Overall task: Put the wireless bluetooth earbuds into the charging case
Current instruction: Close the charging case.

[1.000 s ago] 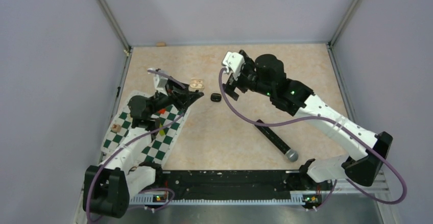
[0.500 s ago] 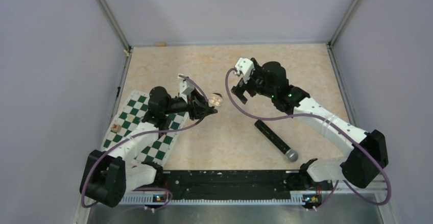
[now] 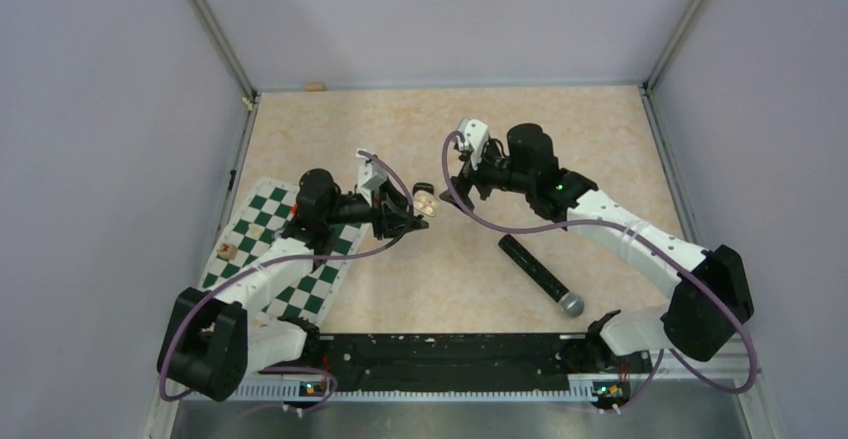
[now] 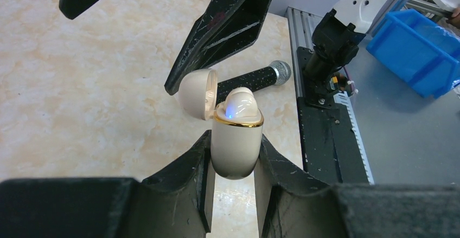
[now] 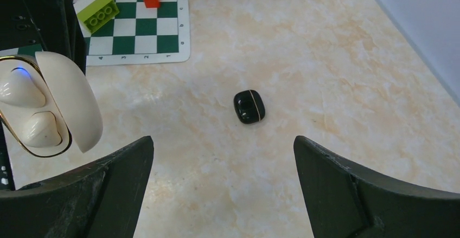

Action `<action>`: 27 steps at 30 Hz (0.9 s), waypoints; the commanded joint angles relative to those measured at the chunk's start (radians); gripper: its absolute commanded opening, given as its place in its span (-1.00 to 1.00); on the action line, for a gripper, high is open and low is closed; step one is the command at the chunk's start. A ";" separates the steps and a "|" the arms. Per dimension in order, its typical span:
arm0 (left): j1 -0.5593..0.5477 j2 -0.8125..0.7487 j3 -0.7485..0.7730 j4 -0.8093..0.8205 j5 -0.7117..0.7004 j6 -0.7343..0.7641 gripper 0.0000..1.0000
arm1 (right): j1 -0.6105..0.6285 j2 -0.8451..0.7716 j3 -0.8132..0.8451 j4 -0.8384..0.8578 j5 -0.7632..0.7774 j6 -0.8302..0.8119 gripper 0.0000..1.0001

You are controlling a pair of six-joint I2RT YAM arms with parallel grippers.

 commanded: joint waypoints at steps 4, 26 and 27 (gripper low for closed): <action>-0.019 0.007 0.026 0.012 0.024 0.036 -1.00 | 0.002 0.004 -0.029 0.132 -0.065 0.082 0.98; -0.050 0.067 0.044 -0.052 -0.020 0.096 -1.00 | 0.002 -0.269 -0.080 0.108 -0.217 -0.064 0.93; -0.050 0.072 0.048 -0.056 -0.032 0.092 -1.00 | 0.002 -0.272 -0.091 0.162 -0.080 -0.054 0.97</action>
